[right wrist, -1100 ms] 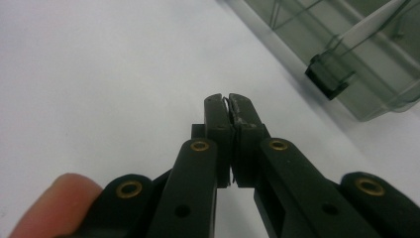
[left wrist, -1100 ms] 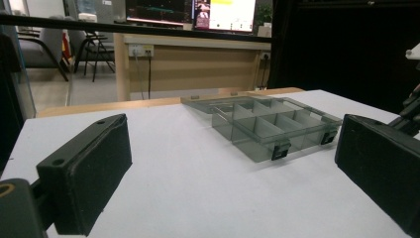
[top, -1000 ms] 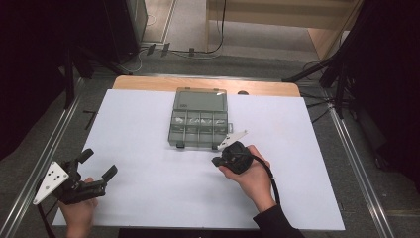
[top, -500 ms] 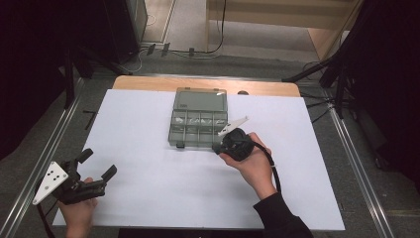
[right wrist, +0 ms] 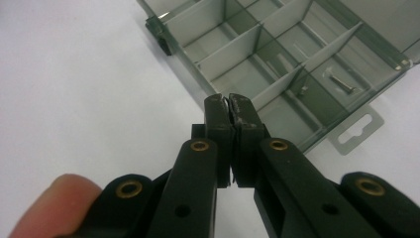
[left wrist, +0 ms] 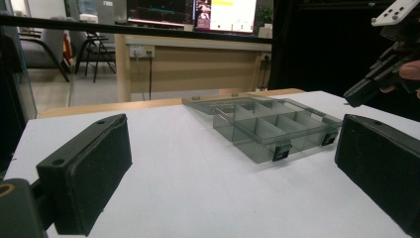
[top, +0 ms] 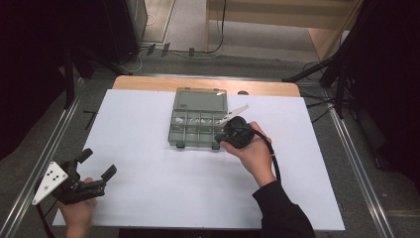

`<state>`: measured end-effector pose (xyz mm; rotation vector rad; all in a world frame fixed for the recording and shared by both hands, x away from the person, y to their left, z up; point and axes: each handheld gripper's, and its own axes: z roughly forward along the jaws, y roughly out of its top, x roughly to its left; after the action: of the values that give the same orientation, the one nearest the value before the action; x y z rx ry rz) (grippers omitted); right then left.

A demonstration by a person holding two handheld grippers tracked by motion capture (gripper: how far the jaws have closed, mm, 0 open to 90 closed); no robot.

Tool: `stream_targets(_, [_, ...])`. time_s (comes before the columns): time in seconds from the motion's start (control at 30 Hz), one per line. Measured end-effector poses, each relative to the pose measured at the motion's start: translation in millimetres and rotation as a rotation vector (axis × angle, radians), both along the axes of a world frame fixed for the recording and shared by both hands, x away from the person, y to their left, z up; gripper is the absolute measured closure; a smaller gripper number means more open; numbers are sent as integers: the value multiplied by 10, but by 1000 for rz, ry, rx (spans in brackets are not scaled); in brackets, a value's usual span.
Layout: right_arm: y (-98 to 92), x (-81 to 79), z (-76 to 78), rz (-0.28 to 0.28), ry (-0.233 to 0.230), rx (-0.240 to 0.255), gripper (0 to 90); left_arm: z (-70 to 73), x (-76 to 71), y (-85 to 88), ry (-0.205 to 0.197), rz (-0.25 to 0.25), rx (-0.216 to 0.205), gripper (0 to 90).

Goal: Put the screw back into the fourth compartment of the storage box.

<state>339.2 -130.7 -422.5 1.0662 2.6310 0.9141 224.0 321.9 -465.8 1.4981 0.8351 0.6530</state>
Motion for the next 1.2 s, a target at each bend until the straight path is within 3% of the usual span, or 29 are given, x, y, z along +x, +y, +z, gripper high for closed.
stream_targets(0.43, [-25, 290, 32, -30, 9, -18, 895, 3, 0, 10, -2, 1, 1, 12])
stream_targets(1.2, [-89, 836, -179, -127, 44, -64, 895, 6, -5, 18, -2, 2, -3, 12])
